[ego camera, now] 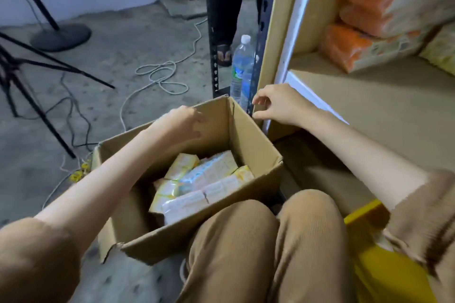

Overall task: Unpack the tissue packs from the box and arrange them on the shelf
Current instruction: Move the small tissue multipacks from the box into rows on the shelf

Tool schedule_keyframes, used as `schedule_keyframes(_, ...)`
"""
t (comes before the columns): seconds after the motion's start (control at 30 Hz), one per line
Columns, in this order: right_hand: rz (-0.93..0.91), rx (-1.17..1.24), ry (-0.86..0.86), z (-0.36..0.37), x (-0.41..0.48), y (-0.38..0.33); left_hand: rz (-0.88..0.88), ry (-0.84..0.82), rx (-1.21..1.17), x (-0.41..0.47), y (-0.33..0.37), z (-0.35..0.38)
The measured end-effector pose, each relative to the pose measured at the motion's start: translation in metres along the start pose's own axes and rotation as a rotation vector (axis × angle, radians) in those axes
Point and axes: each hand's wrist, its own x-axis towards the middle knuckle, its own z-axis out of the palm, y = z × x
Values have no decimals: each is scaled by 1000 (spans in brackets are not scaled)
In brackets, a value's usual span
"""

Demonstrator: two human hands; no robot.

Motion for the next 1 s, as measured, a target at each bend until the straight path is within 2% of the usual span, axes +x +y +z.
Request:
schedule_keyframes(0.23,-77,-45,-244,87,49,-26,-169,-100,-29,-11,-82,58)
schedule_keyframes(0.53,-92,-130,-506,169,105,-21,-267,-259,-134,19,-137,134)
schedule_keyframes(0.83,-72,-102,-617,254,151,-4,-583,-333,-530,54,-156,214)
schedule_keyframes(1.0,-30,-100,-715,294,160,4,-728,-351,-861,60,-155,242)
